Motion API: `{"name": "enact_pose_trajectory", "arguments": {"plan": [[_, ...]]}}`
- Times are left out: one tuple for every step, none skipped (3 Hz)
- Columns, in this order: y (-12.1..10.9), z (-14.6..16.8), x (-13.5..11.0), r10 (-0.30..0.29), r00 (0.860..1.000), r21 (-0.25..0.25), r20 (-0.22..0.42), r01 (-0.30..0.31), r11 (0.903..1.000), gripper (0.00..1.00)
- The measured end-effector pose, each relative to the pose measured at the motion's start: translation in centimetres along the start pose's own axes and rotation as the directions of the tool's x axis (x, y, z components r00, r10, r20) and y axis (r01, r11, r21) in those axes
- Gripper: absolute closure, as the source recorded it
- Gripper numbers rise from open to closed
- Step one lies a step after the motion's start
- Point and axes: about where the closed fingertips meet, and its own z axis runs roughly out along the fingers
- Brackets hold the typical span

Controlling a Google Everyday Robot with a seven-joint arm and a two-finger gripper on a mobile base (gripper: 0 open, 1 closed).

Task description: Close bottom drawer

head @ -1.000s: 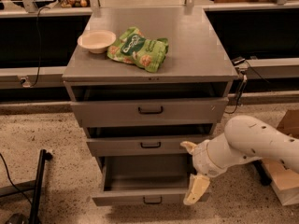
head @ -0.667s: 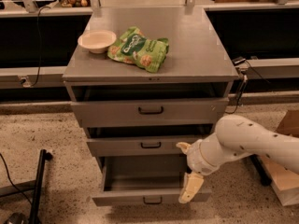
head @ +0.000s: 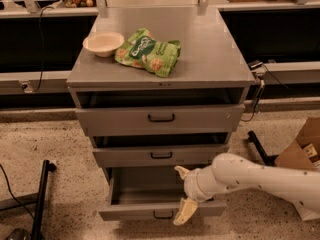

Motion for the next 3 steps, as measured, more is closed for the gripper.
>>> {"name": "enact_pose_trajectory", "arguments": {"plan": [[-1.3,0.5,0.5,-0.020,0.999,0.081,0.033,0.017,0.9966,0.00],[-1.5,2.5,1.2,-0.018,1.000,0.030,0.009,0.018,0.9994,0.00],[-2.3,6.6,3.4,-0.051,0.997,0.019,0.064,0.050,0.9986,0.00]]}}
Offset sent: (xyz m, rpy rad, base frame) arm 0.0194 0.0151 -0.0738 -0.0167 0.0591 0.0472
